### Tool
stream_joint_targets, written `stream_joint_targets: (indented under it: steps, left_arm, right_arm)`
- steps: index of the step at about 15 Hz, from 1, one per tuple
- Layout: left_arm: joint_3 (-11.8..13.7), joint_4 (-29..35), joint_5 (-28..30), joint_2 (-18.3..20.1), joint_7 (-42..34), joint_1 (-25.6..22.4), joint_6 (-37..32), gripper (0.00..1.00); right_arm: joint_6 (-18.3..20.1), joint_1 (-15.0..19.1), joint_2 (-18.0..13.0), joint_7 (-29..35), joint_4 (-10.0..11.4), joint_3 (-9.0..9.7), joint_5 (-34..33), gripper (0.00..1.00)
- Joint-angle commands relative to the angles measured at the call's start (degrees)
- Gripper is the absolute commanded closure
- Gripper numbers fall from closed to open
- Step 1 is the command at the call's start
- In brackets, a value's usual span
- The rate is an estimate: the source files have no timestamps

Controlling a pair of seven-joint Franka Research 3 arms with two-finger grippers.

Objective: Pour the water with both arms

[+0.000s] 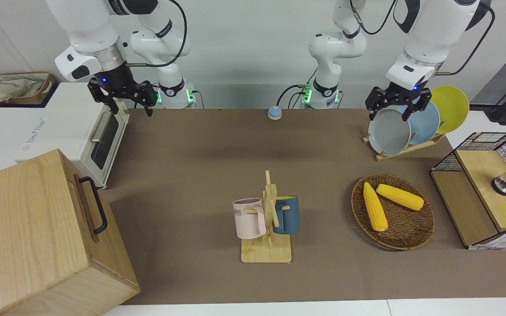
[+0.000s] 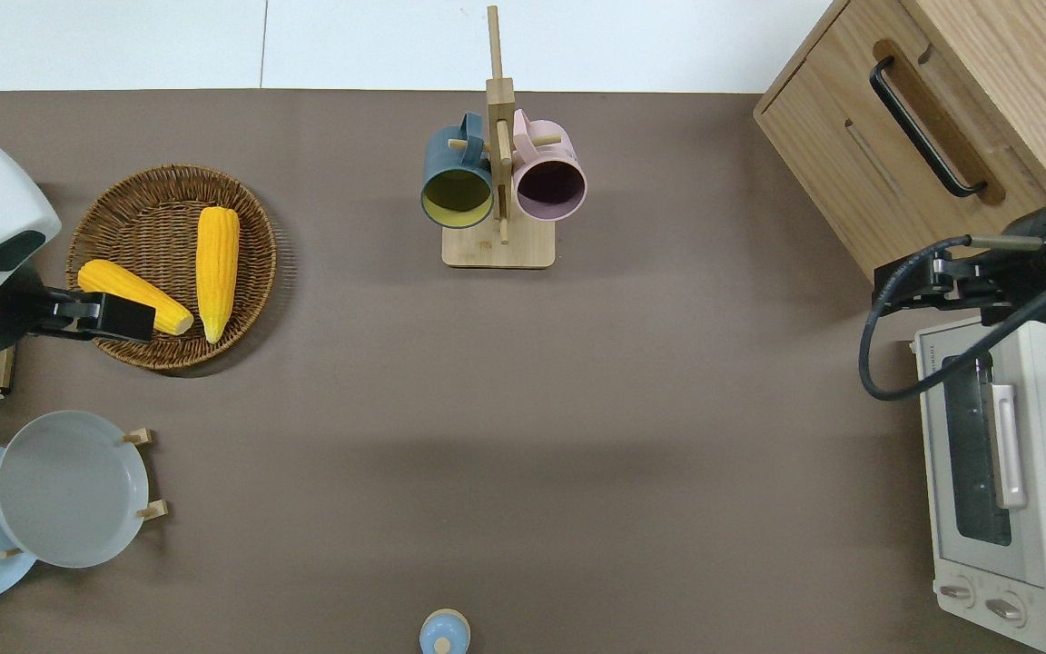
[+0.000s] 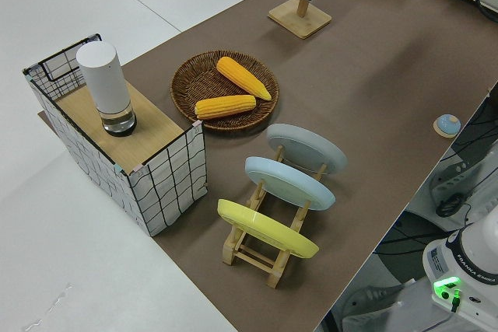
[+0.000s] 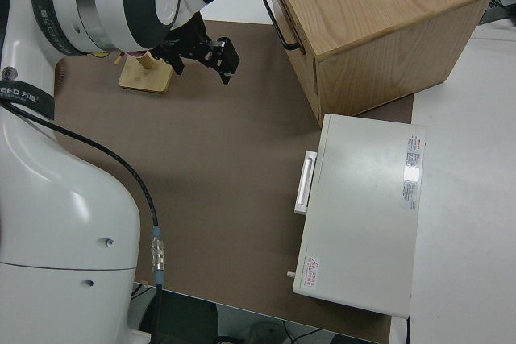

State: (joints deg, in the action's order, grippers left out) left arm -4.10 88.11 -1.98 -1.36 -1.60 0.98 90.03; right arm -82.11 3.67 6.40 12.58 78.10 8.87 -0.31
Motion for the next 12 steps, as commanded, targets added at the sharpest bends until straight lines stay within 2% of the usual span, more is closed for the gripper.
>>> stream_joint_targets:
  steps: [1, 5, 12]
  left_arm:
    - [0.7, 0.5, 1.4, 0.8, -0.5, -0.5, -0.1, 0.00]
    - [0.8, 0.5, 1.4, 0.7, -0.4, -0.5, -0.1, 0.00]
    - [0.8, 0.5, 2.1, 0.7, -0.4, -0.4, -0.4, 0.00]
  right_arm:
    - [-0.8, 2.8, -1.0, -1.0, 1.2, 1.15, 0.1, 0.011]
    - [-0.8, 4.0, -1.1, -1.5, 1.2, 1.24, 0.2, 0.011]
    - [-1.7, 3.2, -1.0, -1.8, 1.2, 1.76, 0.4, 0.011]
